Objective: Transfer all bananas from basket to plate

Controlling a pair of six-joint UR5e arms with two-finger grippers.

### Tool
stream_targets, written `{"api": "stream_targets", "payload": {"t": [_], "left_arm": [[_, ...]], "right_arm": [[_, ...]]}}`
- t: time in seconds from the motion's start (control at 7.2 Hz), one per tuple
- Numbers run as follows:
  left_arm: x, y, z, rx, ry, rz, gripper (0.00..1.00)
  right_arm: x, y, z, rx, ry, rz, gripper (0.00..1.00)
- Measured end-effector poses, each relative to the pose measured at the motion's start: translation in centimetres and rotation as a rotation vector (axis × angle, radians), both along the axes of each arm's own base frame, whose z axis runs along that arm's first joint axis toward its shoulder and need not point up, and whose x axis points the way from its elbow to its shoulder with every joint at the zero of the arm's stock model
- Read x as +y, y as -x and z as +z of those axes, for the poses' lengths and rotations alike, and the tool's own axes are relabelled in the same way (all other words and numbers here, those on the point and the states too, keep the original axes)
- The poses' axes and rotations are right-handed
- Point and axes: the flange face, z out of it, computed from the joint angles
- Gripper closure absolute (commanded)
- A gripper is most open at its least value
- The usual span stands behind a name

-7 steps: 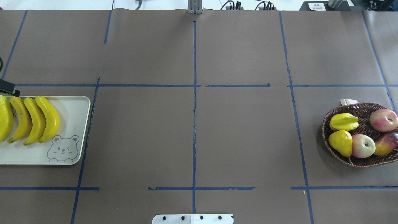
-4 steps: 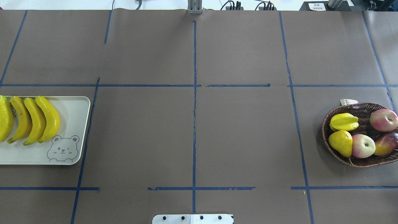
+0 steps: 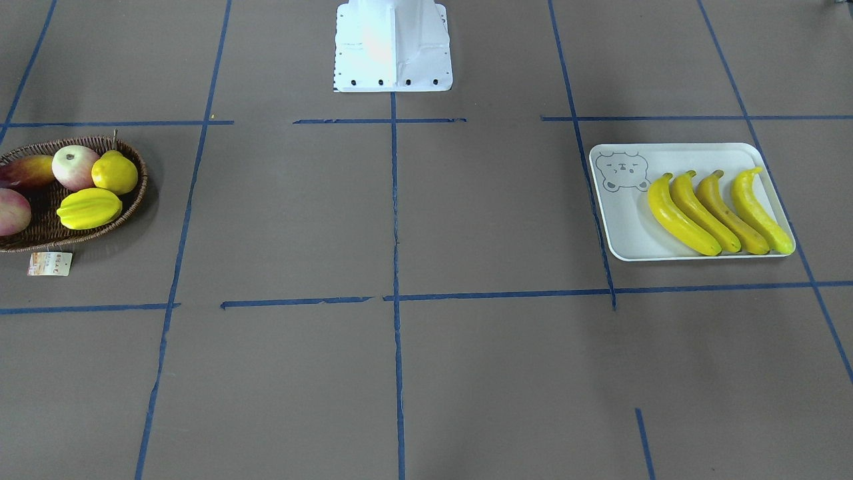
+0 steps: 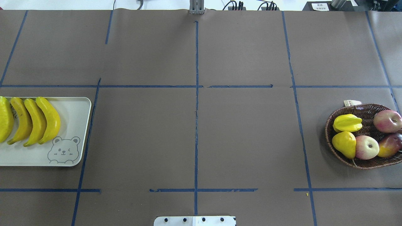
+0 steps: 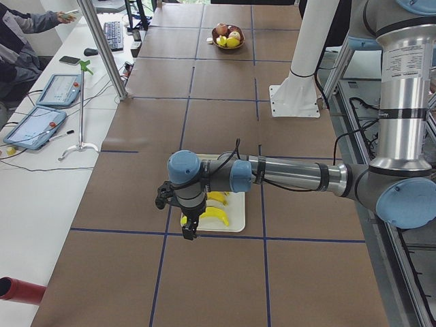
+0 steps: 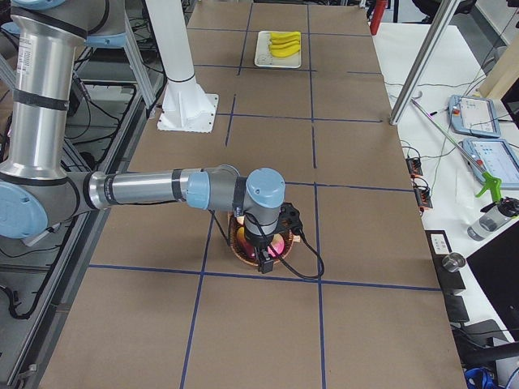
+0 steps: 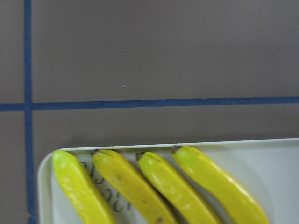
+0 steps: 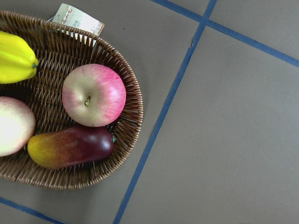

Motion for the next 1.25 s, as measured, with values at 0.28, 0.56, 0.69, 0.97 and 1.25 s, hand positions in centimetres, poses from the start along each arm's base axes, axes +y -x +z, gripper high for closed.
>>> {"api": "stream_targets", "payload": {"t": [0.28,0.56,0.69,0.97,1.25], "left_arm": [[0.0,0.4,0.4,-0.007,-0.025,-0.004,0.00],[0.0,0.5,-0.5,-0.013,-0.082,-0.004,0.00],[0.5,0.5,-0.3,-0.013,-0.083,-0.003,0.00],[1.2,0.5,0.2,-0.012,-0.075,0.000,0.00],[1.6,0.5,0.6,-0.010,-0.066,0.000,0.00]], "right_arm": [[-0.1,0.2,-0.5,-0.030,0.058,0.072,0.01],[-0.1,0.3,-0.7,-0.035,0.064,0.084,0.01],[-0.1,0.3,-0.8,-0.036,0.063,0.085,0.01],[-0.1,0.3,-0.9,-0.036,0.061,0.085,0.01],[0.0,0.3,-1.0,-0.036,0.059,0.085,0.01]]}}
